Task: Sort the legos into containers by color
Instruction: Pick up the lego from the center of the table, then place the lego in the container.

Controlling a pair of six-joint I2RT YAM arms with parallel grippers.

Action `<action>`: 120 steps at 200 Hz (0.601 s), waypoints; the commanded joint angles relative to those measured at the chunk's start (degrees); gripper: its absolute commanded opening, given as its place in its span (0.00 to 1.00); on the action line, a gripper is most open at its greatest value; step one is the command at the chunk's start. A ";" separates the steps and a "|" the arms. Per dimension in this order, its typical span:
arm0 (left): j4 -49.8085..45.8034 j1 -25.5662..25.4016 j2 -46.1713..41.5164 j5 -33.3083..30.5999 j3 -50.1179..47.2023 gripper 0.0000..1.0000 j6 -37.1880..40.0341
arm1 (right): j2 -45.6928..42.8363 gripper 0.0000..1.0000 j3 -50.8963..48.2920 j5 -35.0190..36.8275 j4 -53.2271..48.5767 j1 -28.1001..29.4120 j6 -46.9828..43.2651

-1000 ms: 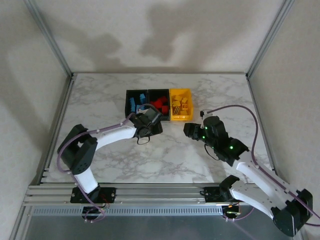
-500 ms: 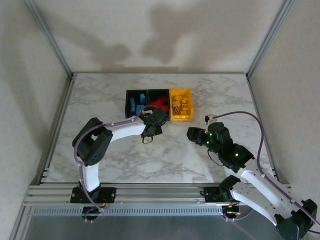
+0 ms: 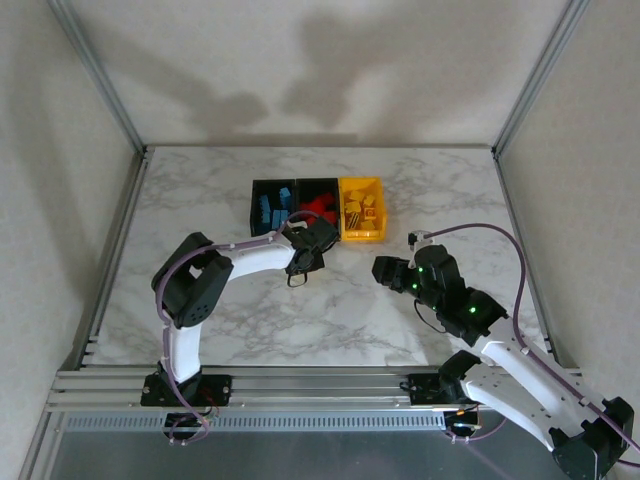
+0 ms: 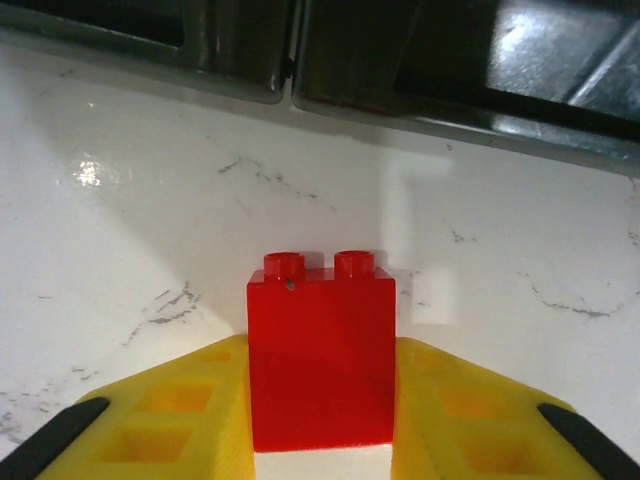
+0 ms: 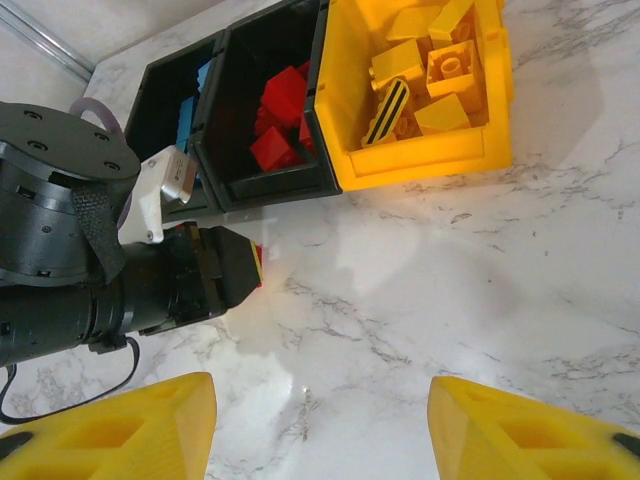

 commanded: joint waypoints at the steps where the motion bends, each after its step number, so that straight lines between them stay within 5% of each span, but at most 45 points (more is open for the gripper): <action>1: -2.16 -0.11 -3.76 -0.79 -1.41 0.26 0.74 | -0.68 0.58 -1.00 -2.55 -0.04 0.63 -0.72; 57: -5.87 0.98 -9.55 0.09 4.71 0.24 4.96 | -0.67 0.58 -1.89 -4.82 2.95 0.63 -0.43; 120: -11.09 5.31 0.64 2.01 23.46 0.25 12.64 | 0.64 0.58 -1.40 -4.74 3.29 0.70 0.49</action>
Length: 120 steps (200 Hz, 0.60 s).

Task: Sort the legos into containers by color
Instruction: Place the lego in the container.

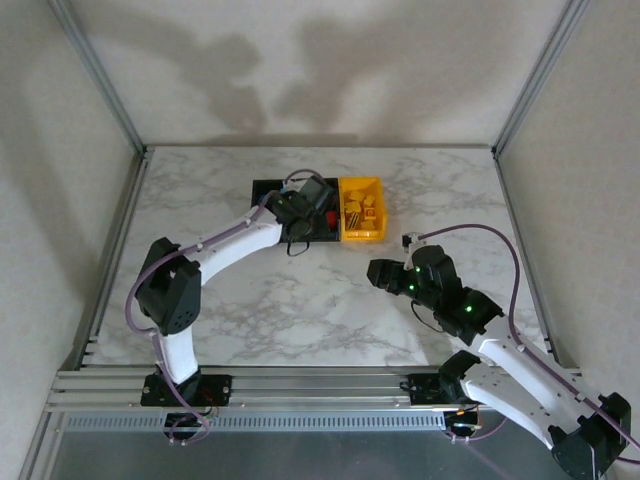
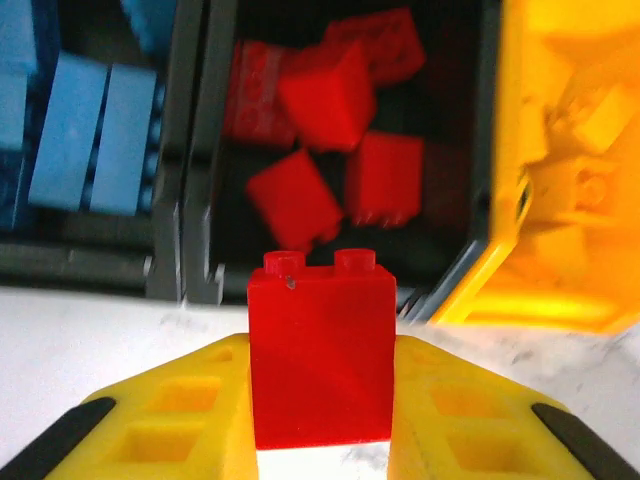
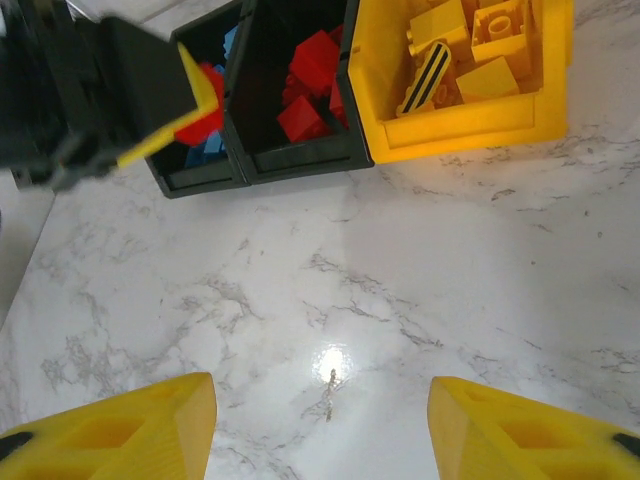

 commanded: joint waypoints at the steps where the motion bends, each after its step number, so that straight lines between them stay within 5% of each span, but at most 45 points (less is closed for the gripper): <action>1: -4.43 1.96 5.42 1.47 6.59 0.25 4.59 | -0.61 0.58 -0.10 -0.49 0.94 0.71 0.46; 90: -8.93 5.16 22.35 4.12 27.53 0.28 8.09 | -3.30 0.58 -0.49 1.23 -2.30 0.72 2.05; 120: -10.59 5.27 25.33 4.37 31.43 0.46 8.24 | -3.96 0.58 -0.55 1.58 -2.89 0.76 2.21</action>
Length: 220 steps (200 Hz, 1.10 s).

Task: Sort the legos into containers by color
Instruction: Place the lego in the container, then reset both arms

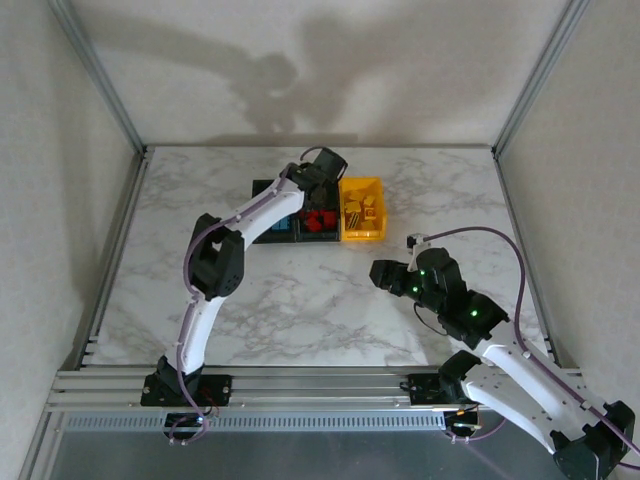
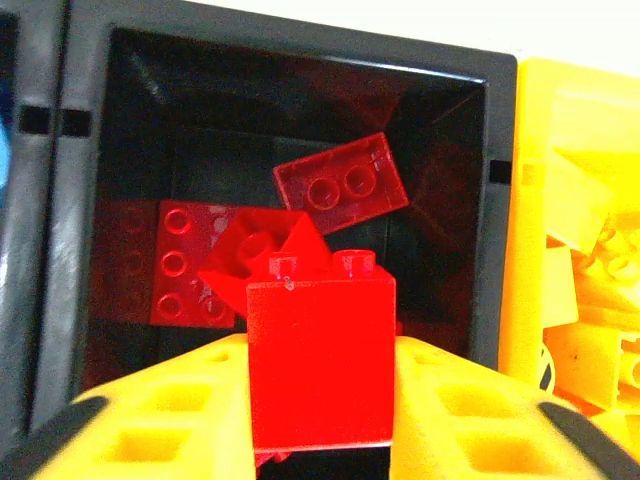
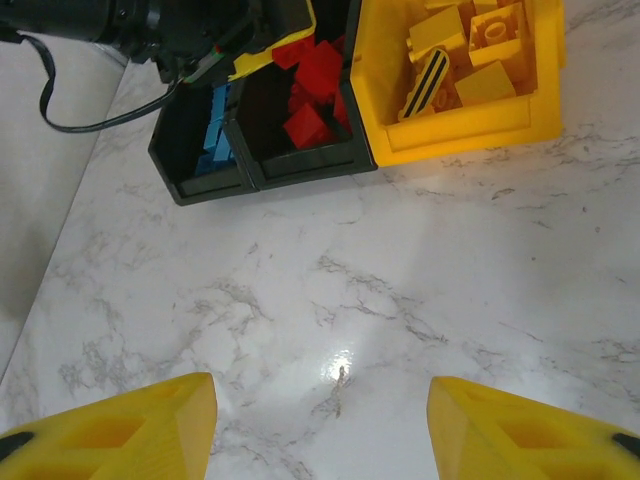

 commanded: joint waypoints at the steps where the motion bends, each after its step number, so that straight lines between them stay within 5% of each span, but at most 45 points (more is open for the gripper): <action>1: -3.90 0.40 1.73 1.01 3.65 0.46 1.59 | -1.09 0.58 -0.55 1.27 -1.10 0.67 0.56; 20: -3.91 0.40 1.31 0.62 3.68 0.59 1.32 | -1.31 0.58 -0.73 1.47 -1.28 0.70 0.65; 56: -2.99 -0.04 -4.12 -0.04 0.91 0.60 1.14 | -0.63 0.58 -1.17 1.80 -0.12 0.70 0.48; 84: 4.78 -0.59 -16.00 0.13 -11.45 0.64 1.61 | 1.93 0.63 0.84 4.93 0.10 0.69 -0.16; 102: 11.16 -0.45 -24.93 -0.59 -21.97 0.72 2.32 | 4.15 0.76 2.86 8.13 0.85 0.61 -0.92; 108: 12.66 -0.16 -27.48 -1.50 -25.48 0.80 2.42 | 5.05 0.98 3.56 9.38 1.23 0.61 -1.38; 131: 16.48 1.84 -37.58 -2.73 -36.97 0.99 2.81 | 9.38 0.99 6.86 13.38 2.95 -0.07 -3.91; 190: 22.36 10.14 -61.49 -10.74 -58.74 1.00 6.59 | 20.82 0.99 12.45 33.17 8.73 -3.17 -10.62; 220: 24.28 16.15 -69.62 -13.37 -64.77 1.00 8.96 | 20.63 0.99 8.88 35.56 17.11 -6.47 -14.74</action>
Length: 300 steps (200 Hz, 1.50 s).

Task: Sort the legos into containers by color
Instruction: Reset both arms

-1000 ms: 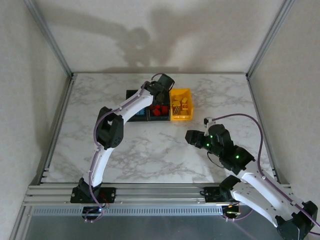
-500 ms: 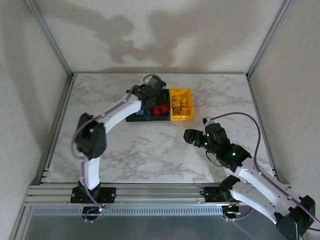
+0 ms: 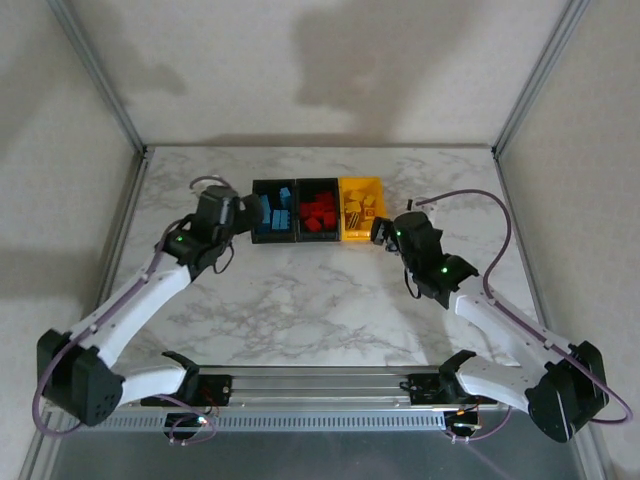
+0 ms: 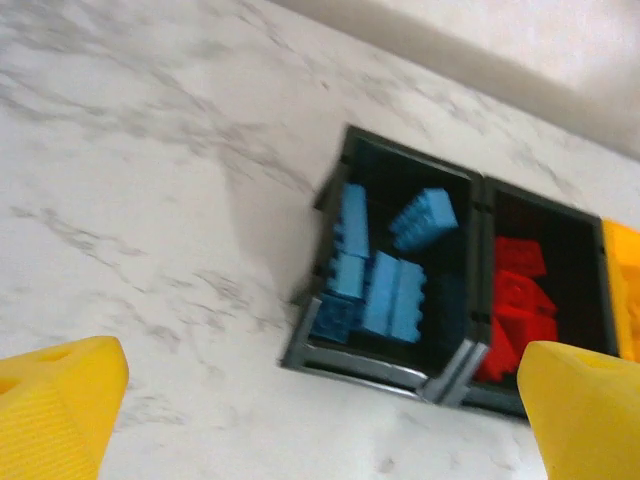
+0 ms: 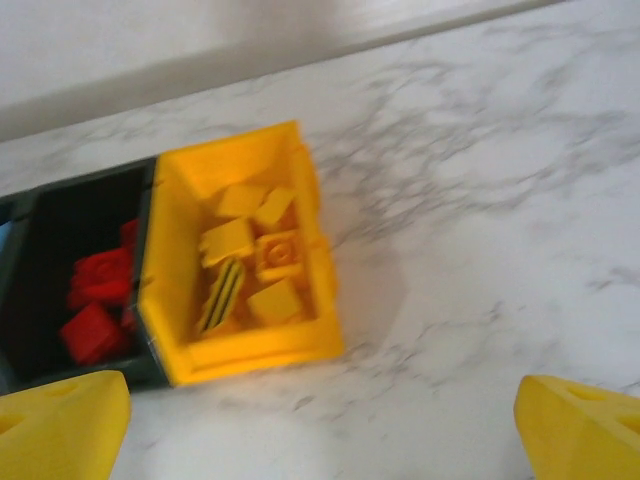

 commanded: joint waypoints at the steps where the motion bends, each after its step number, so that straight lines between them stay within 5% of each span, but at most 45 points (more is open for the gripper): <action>1: 4.07 4.17 -5.98 -4.65 -3.73 1.00 3.65 | -0.86 0.99 -2.02 7.01 8.42 -2.38 -4.92; 77: 27.58 9.84 -21.43 -14.86 -25.36 1.00 19.17 | -2.53 0.99 -10.63 20.18 25.74 -8.76 -20.32; 91: 32.61 12.11 -20.93 -15.45 -28.23 1.00 19.86 | -4.23 0.99 -14.30 25.02 33.15 -11.22 -21.49; 121: 47.97 16.70 -17.99 -12.90 -35.54 0.99 18.29 | -11.35 0.99 -22.70 19.73 45.76 -16.54 -24.26; 157: 71.21 17.16 -8.58 -14.46 -46.11 1.00 16.78 | -5.29 0.99 -27.04 22.16 52.03 -17.82 -27.33; 202: 88.88 17.04 7.41 -15.39 -47.76 1.00 19.74 | 5.29 0.99 -38.04 18.86 72.39 -17.82 -25.99; 237: 100.46 17.03 16.65 -9.97 -47.88 1.00 22.35 | 15.32 0.99 -39.72 14.76 89.82 -18.07 -30.85; 249: 96.02 16.94 16.22 -5.85 -46.51 1.00 23.32 | 19.77 0.99 -38.36 11.17 93.99 -18.05 -33.24; 270: 108.97 16.85 23.08 -3.14 -48.95 1.00 25.47 | 28.33 0.99 -34.85 8.42 99.17 -18.17 -38.16; 282: 97.23 16.85 20.61 -3.15 -45.18 1.00 24.16 | 24.84 0.99 -35.84 4.01 93.24 -20.03 -34.06; 300: 95.75 16.76 21.28 -3.53 -43.84 1.00 24.49 | 22.54 0.99 -38.18 -10.00 92.86 -26.06 -30.40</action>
